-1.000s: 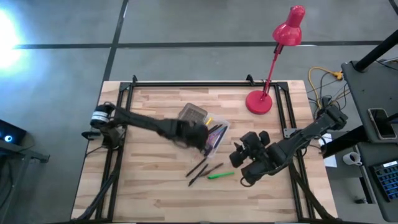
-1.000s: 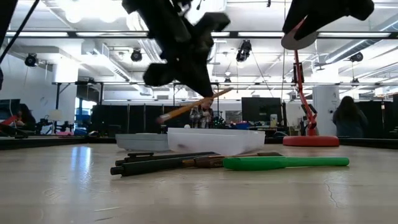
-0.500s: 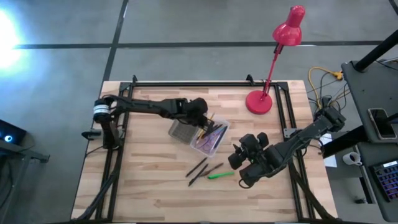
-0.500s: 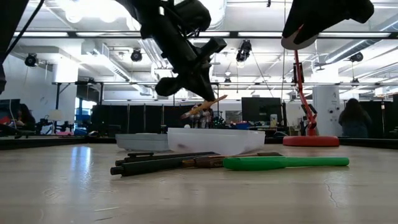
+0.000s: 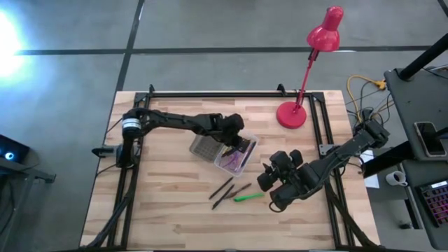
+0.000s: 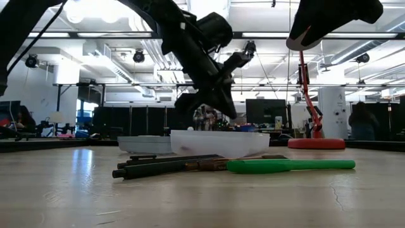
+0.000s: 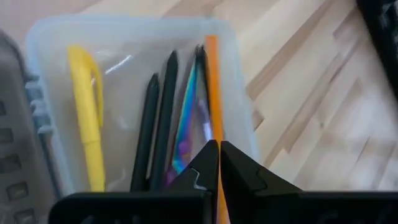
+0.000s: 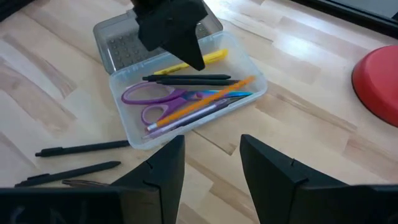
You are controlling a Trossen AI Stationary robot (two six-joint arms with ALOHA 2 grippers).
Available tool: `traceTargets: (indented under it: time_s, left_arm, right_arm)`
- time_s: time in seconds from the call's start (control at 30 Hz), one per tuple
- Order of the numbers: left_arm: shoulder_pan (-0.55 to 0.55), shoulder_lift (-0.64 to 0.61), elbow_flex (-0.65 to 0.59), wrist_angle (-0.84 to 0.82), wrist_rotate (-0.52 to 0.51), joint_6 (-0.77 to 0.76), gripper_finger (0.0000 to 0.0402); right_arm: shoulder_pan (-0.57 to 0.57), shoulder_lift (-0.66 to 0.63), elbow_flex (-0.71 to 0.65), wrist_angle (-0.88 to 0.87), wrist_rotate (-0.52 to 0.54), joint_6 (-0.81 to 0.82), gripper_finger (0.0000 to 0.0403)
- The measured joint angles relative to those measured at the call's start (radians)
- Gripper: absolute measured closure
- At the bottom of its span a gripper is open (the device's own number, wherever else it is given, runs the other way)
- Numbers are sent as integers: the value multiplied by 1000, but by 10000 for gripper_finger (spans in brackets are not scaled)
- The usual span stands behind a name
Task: Pick & place school supplies into a supply box
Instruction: Put the yellow pencil into the gray supply box, then put the black pen into the gray supply box
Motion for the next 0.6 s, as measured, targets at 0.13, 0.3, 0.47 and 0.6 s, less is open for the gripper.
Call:
traceTargets:
  time_s: [0.13,0.3,0.47,0.6]
  left_arm:
    - [12,18,-12,-5,62,0,401]
    - [-7,23,-30,-28,49,2,401]
    - [-20,-19,-31,-28,33,37,401]
    - [-72,-81,-35,-58,35,112,401]
  right_arm:
    - [1,0,0,0,1,-4,257]
    - [1,0,0,-1,4,-13,257]
    - [1,0,-1,-2,1,-29,257]
    - [1,0,-2,0,-59,-148,257]
